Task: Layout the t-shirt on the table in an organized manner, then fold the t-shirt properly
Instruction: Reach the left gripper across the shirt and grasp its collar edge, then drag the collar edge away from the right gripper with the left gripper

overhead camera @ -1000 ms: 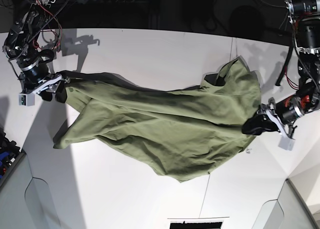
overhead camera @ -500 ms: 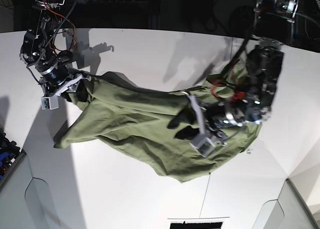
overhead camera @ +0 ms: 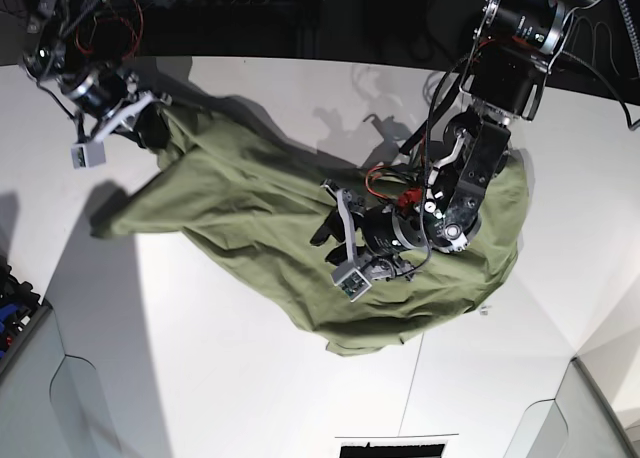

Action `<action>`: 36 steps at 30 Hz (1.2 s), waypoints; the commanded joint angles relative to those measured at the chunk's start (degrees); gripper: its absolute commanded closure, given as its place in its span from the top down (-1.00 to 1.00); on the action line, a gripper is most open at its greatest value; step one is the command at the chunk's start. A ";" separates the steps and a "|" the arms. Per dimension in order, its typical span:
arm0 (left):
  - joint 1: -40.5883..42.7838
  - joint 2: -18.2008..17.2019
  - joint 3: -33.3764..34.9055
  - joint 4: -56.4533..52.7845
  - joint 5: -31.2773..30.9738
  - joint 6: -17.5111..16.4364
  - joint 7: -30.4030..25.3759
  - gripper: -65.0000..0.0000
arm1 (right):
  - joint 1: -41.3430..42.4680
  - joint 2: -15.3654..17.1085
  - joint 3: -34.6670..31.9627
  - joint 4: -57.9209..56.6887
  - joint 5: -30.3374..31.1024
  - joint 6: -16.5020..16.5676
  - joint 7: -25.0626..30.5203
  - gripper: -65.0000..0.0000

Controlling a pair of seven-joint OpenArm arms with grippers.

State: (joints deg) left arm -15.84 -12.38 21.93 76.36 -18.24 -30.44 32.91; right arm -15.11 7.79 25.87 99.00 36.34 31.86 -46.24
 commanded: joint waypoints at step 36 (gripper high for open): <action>19.74 -8.39 5.31 36.94 -10.25 -2.38 6.80 -0.18 | 16.02 7.45 4.81 -11.80 -16.83 -11.32 11.30 0.16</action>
State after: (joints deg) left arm 4.40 -20.80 27.51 112.22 -27.51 -32.58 40.71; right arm 0.03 14.17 30.30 86.43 18.92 20.84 -36.14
